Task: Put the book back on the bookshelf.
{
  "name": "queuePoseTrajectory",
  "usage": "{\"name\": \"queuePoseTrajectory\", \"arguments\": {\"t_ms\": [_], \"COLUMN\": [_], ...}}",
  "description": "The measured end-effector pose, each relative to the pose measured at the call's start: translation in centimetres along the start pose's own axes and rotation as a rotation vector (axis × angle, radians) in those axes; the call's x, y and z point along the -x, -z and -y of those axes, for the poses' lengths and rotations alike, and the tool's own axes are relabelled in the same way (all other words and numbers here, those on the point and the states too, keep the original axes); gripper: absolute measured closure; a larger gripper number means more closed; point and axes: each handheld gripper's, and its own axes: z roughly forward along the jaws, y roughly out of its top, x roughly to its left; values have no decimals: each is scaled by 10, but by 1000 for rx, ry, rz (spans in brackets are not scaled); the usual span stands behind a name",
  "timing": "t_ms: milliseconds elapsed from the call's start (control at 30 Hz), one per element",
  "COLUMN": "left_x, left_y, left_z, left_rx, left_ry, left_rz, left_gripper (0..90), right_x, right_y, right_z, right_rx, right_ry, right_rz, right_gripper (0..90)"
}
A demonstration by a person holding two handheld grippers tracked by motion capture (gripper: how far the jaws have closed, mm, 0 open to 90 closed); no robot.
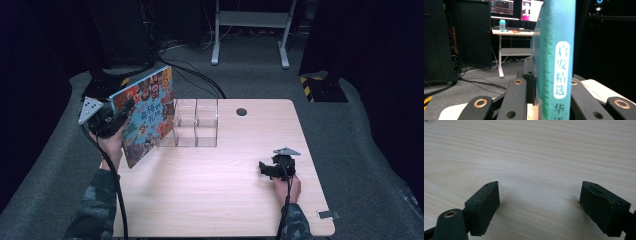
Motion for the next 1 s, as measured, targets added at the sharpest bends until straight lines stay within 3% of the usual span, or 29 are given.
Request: {"name": "queuePoseTrajectory", "arguments": {"t_ms": [633, 833, 1000], "left_x": [-3, -7, -8], "left_y": [-16, -7, 5], "left_z": [18, 24, 24], "left_rx": [2, 0, -62], "left_ry": [14, 42, 33], "left_rz": [-9, 8, 20], "left_gripper": [802, 800, 798], "right_x": [0, 0, 0], "right_y": [0, 0, 0], "right_z": [0, 0, 0], "right_rx": [0, 0, -8], "right_ry": [0, 2, 21], "right_rz": [-1, 3, 11], "right_gripper": [159, 159, 158]}}
